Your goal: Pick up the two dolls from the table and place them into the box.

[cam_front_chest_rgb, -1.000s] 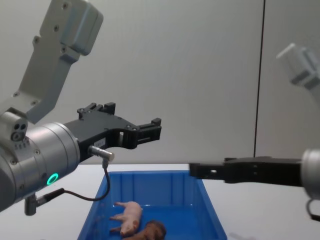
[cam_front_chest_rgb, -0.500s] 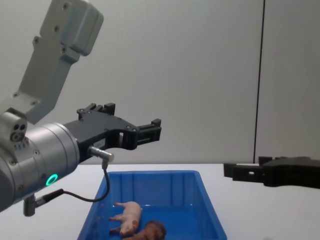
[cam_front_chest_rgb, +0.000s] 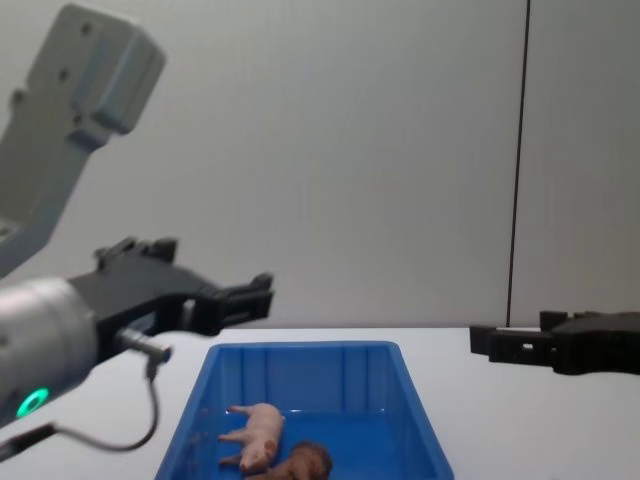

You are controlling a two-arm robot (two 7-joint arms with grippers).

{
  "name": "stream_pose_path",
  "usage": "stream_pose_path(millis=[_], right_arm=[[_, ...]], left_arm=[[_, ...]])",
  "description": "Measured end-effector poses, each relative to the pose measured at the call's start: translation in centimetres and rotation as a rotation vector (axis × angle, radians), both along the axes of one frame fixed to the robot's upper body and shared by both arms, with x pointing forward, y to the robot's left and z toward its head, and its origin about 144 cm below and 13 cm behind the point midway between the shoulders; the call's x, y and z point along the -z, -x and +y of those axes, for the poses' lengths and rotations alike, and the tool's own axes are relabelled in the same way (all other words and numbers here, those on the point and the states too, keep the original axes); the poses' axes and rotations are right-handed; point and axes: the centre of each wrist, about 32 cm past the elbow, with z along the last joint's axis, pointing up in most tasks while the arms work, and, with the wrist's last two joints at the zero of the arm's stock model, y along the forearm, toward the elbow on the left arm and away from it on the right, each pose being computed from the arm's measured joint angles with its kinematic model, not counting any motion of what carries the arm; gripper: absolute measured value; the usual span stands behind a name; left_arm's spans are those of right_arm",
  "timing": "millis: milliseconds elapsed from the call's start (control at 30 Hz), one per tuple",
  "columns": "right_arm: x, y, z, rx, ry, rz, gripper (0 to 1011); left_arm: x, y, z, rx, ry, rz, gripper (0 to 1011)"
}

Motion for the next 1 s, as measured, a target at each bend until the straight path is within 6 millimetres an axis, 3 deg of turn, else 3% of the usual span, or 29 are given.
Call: stream_pose_path(millis=[533,1000], right_arm=[[0.0,0.2,-0.4,0.004,0.002,-0.005,1001],[0.0,0.3,-0.4,0.005,0.002,-0.006,1001]], left_arm=[[1.7,5.1,1.9,-0.153,-0.009,0.172,1001],[3.2,6.5,3.1,-0.210,0.000,0.243,1001]])
